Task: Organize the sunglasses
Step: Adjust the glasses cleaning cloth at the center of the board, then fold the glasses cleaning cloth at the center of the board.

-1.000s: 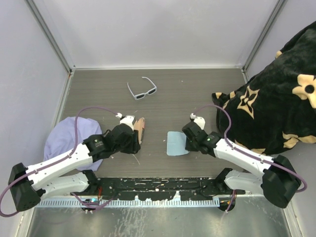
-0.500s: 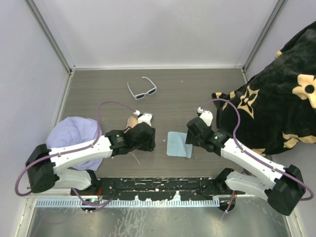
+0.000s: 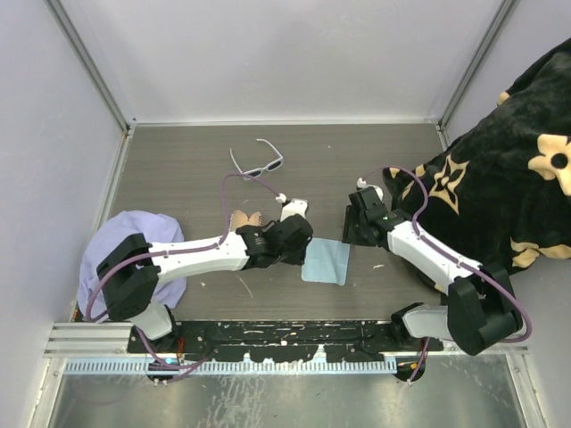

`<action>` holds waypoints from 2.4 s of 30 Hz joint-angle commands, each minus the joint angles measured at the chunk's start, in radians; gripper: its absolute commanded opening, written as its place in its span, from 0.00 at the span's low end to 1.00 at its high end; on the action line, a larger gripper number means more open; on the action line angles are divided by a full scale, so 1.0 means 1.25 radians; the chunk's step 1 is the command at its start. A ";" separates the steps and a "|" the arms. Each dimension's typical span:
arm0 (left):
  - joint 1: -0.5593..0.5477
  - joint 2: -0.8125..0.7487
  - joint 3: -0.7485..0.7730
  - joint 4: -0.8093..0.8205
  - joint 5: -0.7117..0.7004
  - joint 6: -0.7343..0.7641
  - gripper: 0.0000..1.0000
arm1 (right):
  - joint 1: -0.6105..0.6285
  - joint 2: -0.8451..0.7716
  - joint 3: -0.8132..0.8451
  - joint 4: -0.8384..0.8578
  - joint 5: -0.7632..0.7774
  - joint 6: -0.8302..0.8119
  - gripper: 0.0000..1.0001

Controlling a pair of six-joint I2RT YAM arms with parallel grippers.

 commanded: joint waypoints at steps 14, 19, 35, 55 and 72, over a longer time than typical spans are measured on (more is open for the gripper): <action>0.043 0.103 0.057 0.050 0.005 0.015 0.41 | -0.028 0.103 0.049 0.041 -0.031 -0.034 0.43; 0.063 0.075 0.031 0.055 0.008 0.032 0.41 | -0.026 0.123 0.052 0.042 -0.040 -0.038 0.45; 0.079 0.024 -0.033 0.081 0.028 0.030 0.41 | 0.008 0.219 0.094 0.023 -0.014 -0.062 0.43; 0.090 -0.014 -0.067 0.078 0.023 0.031 0.41 | 0.022 0.275 0.071 0.007 0.024 -0.064 0.30; 0.120 0.077 0.025 0.111 0.106 0.106 0.45 | 0.021 0.246 0.048 0.043 0.002 -0.060 0.00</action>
